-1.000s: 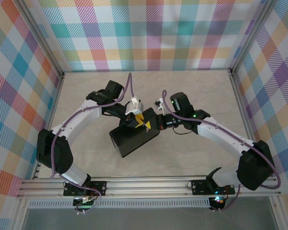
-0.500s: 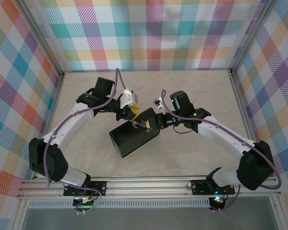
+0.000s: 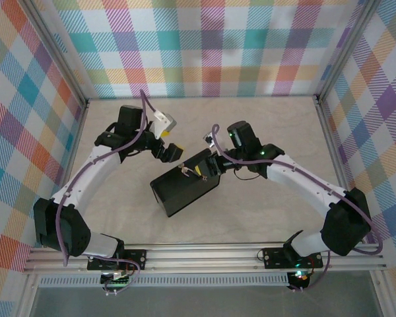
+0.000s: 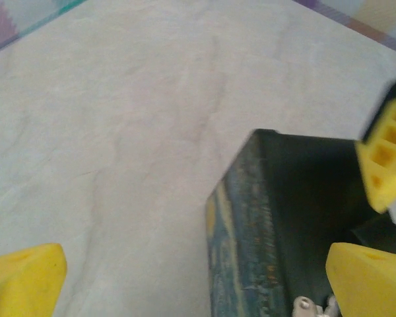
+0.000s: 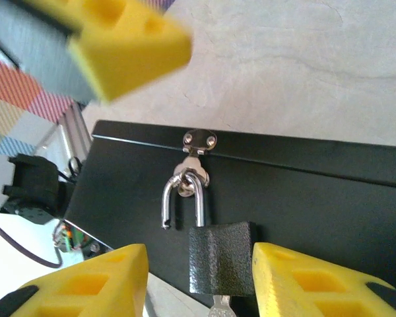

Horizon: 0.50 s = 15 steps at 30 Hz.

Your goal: Unlock the padlock with the key

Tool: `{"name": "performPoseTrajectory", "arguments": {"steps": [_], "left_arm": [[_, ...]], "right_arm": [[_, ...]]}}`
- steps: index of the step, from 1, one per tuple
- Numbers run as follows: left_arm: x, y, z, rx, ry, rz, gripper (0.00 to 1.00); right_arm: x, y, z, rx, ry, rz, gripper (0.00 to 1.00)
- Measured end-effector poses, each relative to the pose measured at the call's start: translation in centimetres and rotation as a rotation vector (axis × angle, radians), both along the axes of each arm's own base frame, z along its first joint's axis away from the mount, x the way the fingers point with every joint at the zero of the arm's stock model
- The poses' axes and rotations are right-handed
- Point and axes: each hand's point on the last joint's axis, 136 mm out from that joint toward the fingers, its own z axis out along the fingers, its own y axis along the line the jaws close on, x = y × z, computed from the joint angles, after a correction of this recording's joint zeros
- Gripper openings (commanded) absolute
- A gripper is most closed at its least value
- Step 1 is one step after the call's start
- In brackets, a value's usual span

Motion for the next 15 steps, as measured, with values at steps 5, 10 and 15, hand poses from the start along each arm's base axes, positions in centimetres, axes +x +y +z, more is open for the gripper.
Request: {"name": "performPoseTrajectory", "arguments": {"steps": [5, 10, 15], "left_arm": [[1.9, 1.7, 1.0, 0.008, 0.03, 0.169, 1.0], [4.6, 3.0, 4.2, -0.009, 0.037, 0.309, 1.0], [5.8, 5.3, 4.7, -0.027, 0.073, 0.428, 1.0]], "right_arm": [[-0.2, 0.2, -0.9, -0.075, -0.084, 0.014, 0.55], [-0.4, 0.6, -1.6, -0.141, -0.175, 0.033, 0.54], [0.0, 1.1, -2.0, -0.209, -0.284, 0.056, 0.49]]}}
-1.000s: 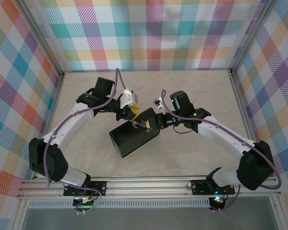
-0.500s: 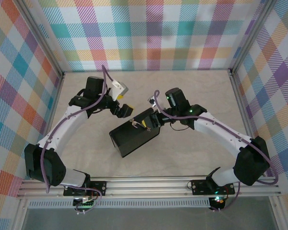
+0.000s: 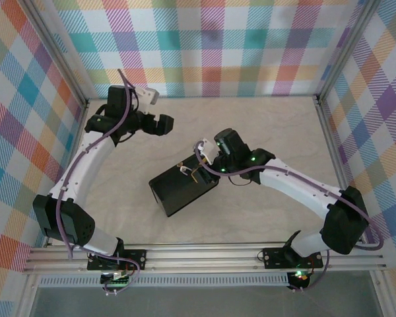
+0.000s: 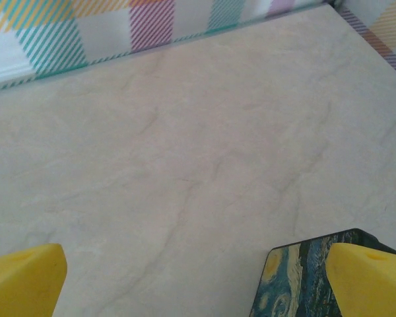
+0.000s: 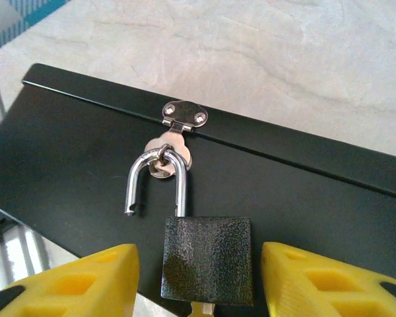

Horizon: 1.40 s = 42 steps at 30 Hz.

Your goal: Unlock the padlock with the key

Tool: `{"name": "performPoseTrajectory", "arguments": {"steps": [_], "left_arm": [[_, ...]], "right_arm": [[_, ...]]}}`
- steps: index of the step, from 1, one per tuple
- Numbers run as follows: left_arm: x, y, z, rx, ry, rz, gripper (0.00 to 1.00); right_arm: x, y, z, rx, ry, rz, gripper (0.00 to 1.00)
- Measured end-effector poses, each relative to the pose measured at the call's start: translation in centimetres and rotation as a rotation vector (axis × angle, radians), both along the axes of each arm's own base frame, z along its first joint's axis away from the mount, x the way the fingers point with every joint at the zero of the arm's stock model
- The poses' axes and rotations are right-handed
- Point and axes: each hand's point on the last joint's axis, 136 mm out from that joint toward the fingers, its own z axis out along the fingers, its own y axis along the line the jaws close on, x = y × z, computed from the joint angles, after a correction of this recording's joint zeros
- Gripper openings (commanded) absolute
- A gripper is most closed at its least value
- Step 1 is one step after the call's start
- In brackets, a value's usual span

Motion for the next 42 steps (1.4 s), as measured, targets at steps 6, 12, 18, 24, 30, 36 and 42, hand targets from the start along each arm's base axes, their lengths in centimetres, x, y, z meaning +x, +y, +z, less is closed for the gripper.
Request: {"name": "performPoseTrajectory", "arguments": {"steps": [6, 12, 18, 24, 30, 36, 42], "left_arm": [[0.3, 2.1, -1.3, -0.019, 0.073, 0.099, 1.0], [0.1, 3.6, -5.2, 0.002, 0.24, 0.228, 1.0], [-1.1, 4.6, -7.6, -0.011, 0.357, 0.34, 1.0], [-6.3, 4.3, -10.2, -0.044, 0.478, 0.345, 1.0], [-9.7, 2.1, -10.8, -0.122, 0.557, 0.244, 1.0], [-10.8, -0.4, -10.5, -0.189, 0.594, 0.138, 1.0], [-10.8, -1.0, -10.5, -0.208, 0.596, 0.104, 1.0]], "right_arm": [[0.5, 0.1, -0.3, -0.04, -0.063, 0.001, 0.4], [1.7, 0.7, -0.1, -0.05, -0.098, -0.015, 0.26], [2.5, 1.3, 0.0, -0.049, -0.074, -0.067, 0.15], [2.7, 1.0, -0.1, -0.035, -0.007, -0.166, 0.15], [3.5, 0.0, 0.1, -0.057, 0.021, -0.276, 0.14], [4.1, 0.1, 0.2, -0.09, 0.05, -0.312, 0.29], [4.2, 0.1, 0.0, -0.141, 0.025, -0.262, 0.38]]}}
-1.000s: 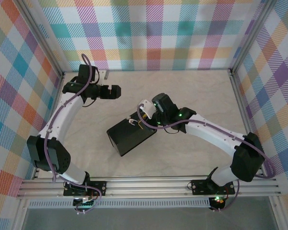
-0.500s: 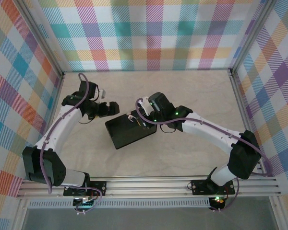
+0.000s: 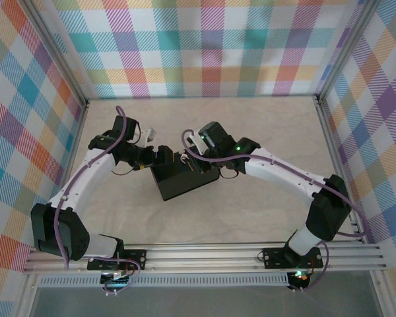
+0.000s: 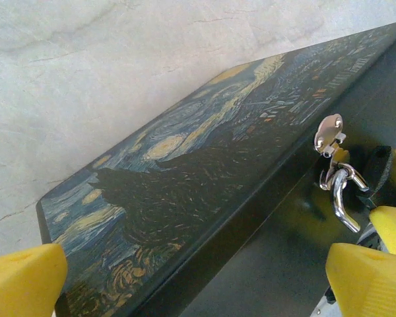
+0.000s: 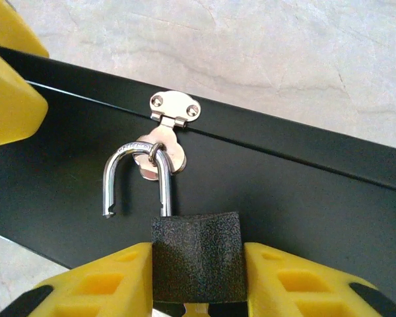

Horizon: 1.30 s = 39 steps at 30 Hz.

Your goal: Unlock the padlock with the key

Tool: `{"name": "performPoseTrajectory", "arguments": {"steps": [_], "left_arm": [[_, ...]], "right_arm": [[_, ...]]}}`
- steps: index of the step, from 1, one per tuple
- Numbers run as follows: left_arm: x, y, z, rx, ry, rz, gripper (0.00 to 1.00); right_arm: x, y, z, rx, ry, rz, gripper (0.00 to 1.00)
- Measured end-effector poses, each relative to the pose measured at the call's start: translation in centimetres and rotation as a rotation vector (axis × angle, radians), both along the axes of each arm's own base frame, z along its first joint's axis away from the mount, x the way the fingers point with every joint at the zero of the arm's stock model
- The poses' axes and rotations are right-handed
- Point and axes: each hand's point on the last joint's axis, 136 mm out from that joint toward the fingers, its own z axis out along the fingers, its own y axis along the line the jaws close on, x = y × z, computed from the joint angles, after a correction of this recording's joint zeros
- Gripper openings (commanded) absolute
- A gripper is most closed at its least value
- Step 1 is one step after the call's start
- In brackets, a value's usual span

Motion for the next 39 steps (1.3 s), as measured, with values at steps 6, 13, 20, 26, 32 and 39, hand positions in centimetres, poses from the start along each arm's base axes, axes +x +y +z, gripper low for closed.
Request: {"name": "performPoseTrajectory", "arguments": {"steps": [6, 13, 20, 26, 32, 39], "left_arm": [[0.3, -0.5, -0.6, -0.014, 0.013, -0.024, 1.0], [0.2, -1.0, -0.8, 0.002, 0.004, -0.039, 1.0], [0.4, -0.8, -1.3, 0.038, 0.009, -0.016, 1.0], [1.1, -0.7, -1.4, 0.062, 0.001, 0.046, 1.0], [0.7, -2.8, -1.6, 0.056, 0.003, 0.006, 1.0], [0.3, -5.5, -1.6, 0.029, -0.01, -0.051, 1.0]], "right_arm": [[0.2, -0.1, 0.1, -0.055, -0.034, 0.056, 0.25], [0.8, -0.6, 0.2, -0.103, -0.031, 0.022, 0.19], [1.3, -1.9, 0.3, -0.116, -0.005, -0.003, 0.17], [1.8, -3.3, 1.2, -0.126, 0.037, -0.078, 0.13], [2.1, -3.6, 0.5, -0.119, 0.098, -0.187, 0.09], [3.2, -4.3, 1.1, -0.08, 0.092, -0.324, 0.05]]}}
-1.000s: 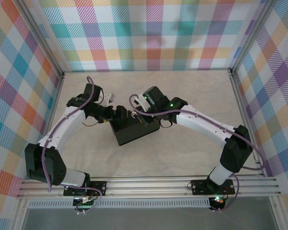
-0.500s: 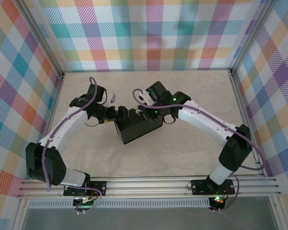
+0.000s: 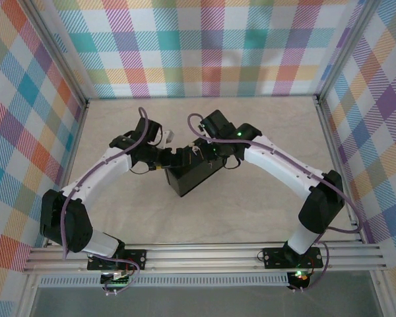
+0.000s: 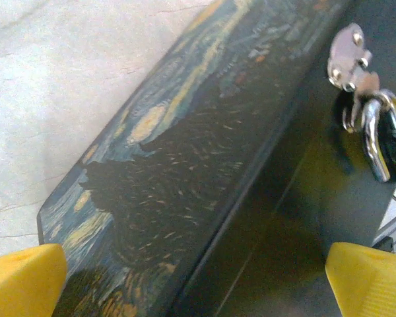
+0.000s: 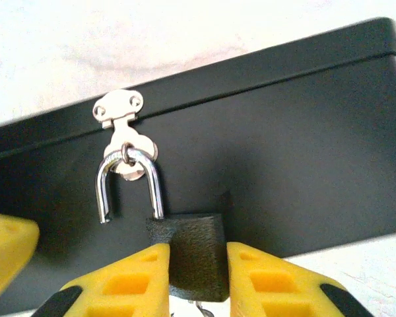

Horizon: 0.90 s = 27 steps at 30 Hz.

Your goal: Unlock the padlock with the key

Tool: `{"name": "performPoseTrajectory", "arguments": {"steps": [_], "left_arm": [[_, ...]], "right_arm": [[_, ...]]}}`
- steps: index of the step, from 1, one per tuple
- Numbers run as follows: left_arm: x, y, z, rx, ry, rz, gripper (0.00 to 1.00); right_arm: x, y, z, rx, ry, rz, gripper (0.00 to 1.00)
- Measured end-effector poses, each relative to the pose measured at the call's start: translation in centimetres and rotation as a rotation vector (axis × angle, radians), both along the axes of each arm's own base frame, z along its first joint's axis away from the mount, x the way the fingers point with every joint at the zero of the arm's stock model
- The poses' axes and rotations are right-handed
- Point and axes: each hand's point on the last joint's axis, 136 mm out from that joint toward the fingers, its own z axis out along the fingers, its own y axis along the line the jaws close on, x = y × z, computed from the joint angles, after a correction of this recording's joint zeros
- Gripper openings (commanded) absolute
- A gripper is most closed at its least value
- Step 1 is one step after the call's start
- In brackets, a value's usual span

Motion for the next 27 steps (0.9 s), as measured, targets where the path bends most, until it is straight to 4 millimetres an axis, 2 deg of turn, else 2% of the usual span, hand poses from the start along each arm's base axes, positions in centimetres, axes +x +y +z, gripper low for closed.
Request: {"name": "performPoseTrajectory", "arguments": {"steps": [5, 6, 8, 11, 13, 18, 21, 27], "left_arm": [[-0.7, -1.4, -0.1, -0.005, 0.006, -0.043, 1.0], [-0.7, -1.5, 0.0, -0.007, 0.005, -0.044, 1.0], [-0.9, -1.9, -0.1, -0.015, 0.012, -0.054, 1.0], [-1.1, -2.2, -0.1, -0.017, 0.018, -0.058, 1.0], [-1.1, -2.2, -0.1, -0.017, 0.019, -0.057, 1.0], [-1.1, -2.3, -0.2, -0.022, 0.025, -0.058, 1.0], [-1.1, -2.5, -0.3, -0.028, 0.027, -0.062, 1.0], [-0.9, -2.8, -0.3, -0.036, 0.034, -0.065, 1.0]], "right_arm": [[1.5, 0.0, 1.1, 0.071, -0.036, -0.106, 0.07], [1.6, 0.2, 1.2, 0.084, -0.038, -0.11, 0.11], [1.9, 0.6, 1.5, 0.112, -0.043, -0.119, 0.25], [2.0, 0.8, 1.0, 0.108, -0.034, -0.091, 0.42], [2.0, 0.6, 0.9, 0.105, -0.021, -0.061, 0.46], [3.0, -1.5, 0.6, 0.091, 0.003, -0.029, 0.44], [3.4, -2.4, 1.0, 0.104, 0.007, -0.015, 0.47], [2.5, -1.3, 1.3, 0.148, 0.032, 0.059, 0.51]]}}
